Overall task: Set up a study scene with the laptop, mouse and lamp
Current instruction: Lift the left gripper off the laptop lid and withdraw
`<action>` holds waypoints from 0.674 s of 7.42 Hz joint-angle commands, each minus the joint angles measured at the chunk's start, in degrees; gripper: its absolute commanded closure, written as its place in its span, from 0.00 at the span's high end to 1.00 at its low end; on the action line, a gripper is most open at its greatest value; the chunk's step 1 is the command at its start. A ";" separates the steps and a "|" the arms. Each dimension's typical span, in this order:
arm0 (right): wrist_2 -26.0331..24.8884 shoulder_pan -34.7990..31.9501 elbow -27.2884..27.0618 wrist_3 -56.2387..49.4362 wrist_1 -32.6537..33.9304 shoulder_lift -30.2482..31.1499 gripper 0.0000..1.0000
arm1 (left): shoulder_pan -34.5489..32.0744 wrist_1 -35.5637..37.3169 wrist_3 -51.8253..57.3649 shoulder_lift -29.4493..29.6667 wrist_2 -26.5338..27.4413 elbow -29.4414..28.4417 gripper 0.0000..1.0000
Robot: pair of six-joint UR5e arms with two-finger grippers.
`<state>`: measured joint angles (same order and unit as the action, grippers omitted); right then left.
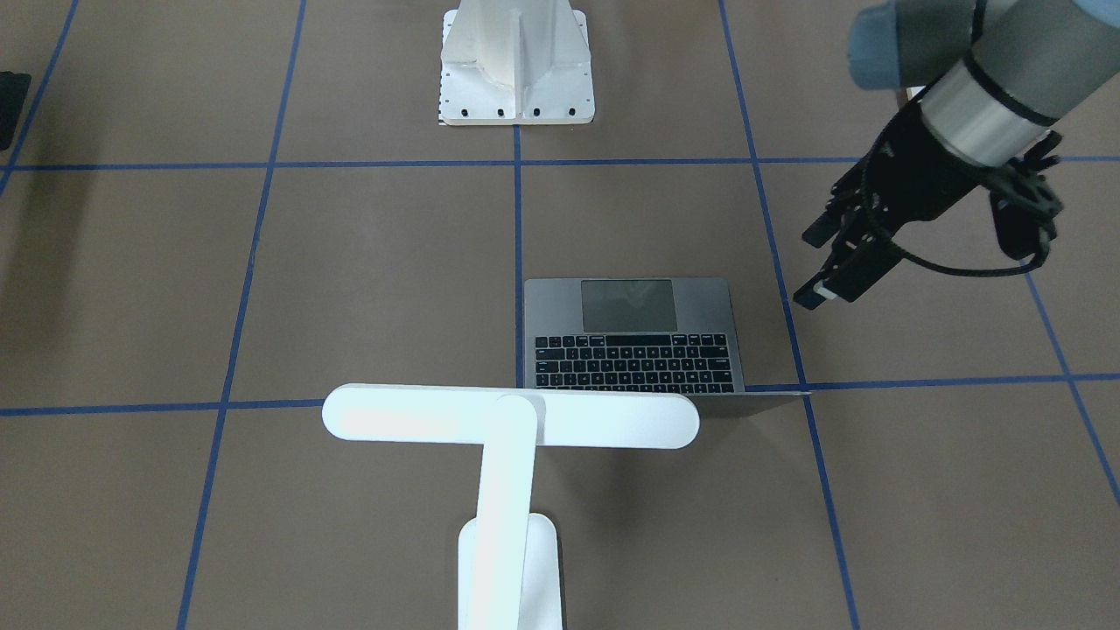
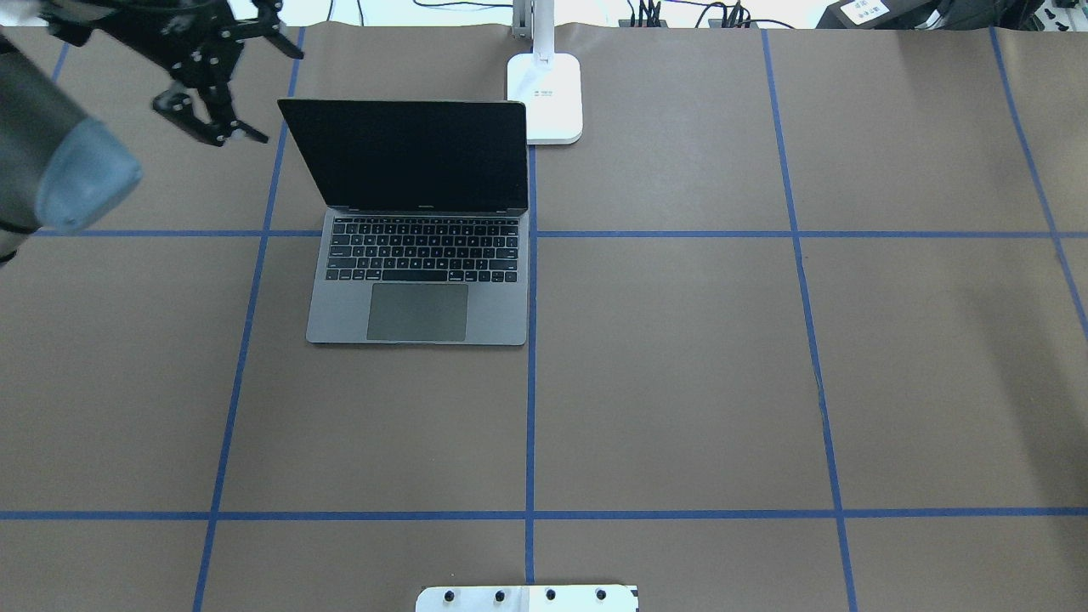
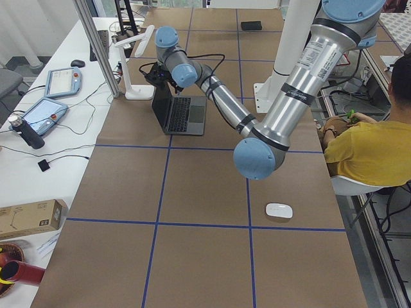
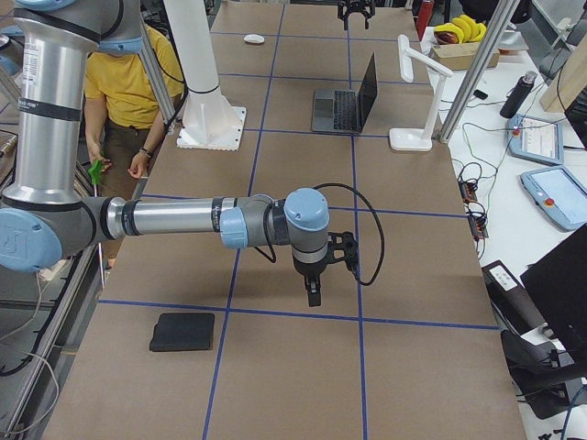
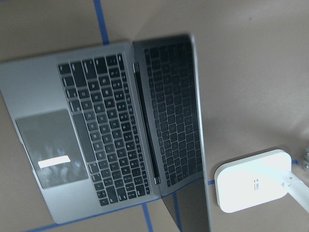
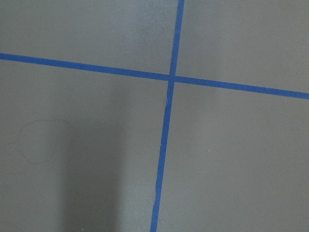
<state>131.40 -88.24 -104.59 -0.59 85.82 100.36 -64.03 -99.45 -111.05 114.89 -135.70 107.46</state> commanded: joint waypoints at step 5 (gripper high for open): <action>0.52 -1.22 -0.78 0.33 0.13 0.79 1.00 | -16.89 1.28 74.92 -26.53 -0.18 -0.65 1.00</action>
<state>131.27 -88.62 -104.56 -0.34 85.73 100.85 -77.57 -98.16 -49.36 91.82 -135.87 109.07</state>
